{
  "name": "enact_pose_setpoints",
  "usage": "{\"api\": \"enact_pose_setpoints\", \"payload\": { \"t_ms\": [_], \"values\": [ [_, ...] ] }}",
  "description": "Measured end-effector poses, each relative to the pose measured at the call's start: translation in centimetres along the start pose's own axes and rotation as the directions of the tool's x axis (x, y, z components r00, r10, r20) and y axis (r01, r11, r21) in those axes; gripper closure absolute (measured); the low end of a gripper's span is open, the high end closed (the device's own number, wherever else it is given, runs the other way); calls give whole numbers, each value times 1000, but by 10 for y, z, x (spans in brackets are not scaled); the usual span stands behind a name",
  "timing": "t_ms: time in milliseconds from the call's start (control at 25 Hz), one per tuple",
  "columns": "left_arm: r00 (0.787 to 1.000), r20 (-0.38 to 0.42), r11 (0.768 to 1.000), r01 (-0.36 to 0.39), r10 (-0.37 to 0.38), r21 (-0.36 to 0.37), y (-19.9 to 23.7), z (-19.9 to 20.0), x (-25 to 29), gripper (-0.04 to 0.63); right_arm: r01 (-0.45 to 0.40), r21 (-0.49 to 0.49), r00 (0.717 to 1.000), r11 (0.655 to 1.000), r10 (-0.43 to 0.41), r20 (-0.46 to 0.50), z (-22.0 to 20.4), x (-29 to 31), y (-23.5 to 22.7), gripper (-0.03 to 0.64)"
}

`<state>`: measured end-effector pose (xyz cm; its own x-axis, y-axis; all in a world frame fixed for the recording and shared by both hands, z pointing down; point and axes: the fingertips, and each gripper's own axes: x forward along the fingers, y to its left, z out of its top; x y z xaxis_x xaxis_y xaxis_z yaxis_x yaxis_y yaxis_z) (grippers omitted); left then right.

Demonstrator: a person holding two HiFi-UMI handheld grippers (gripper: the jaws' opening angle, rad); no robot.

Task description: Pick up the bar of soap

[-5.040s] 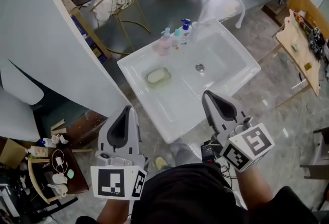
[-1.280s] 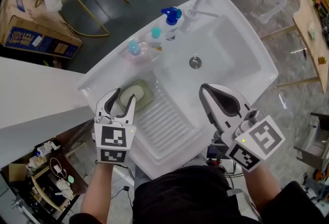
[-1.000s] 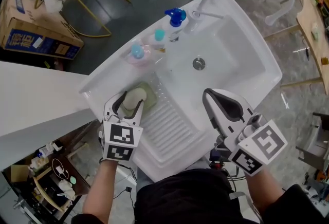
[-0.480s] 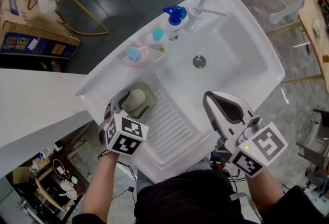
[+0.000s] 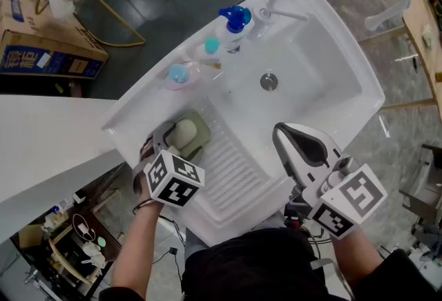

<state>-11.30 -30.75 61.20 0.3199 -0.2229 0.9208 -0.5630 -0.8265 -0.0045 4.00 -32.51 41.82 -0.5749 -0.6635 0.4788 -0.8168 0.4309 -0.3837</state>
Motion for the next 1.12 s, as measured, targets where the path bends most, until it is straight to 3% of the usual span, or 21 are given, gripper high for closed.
{"api": "enact_pose_setpoints", "payload": {
  "t_ms": [240,400,800,1120],
  "values": [
    [999,28,998,40,-39,-56,-1,5,-11,285,1,-1,1000,1000,-1,3,1,-1,-1,612],
    [998,60,998,-25,29,-60,17,10,-21,284,-3,-2,1000,1000,3,2,0,-1,0,612],
    [999,-50,999,13,-15,-40,13,-3,3,339,2,1,1000,1000,-2,-2,-1,-3,-1,612],
    [985,-138,993,99,-107,-65,1,-10,-1,342,-7,5,1000,1000,7,6,0,-1,0,612]
  ]
}}
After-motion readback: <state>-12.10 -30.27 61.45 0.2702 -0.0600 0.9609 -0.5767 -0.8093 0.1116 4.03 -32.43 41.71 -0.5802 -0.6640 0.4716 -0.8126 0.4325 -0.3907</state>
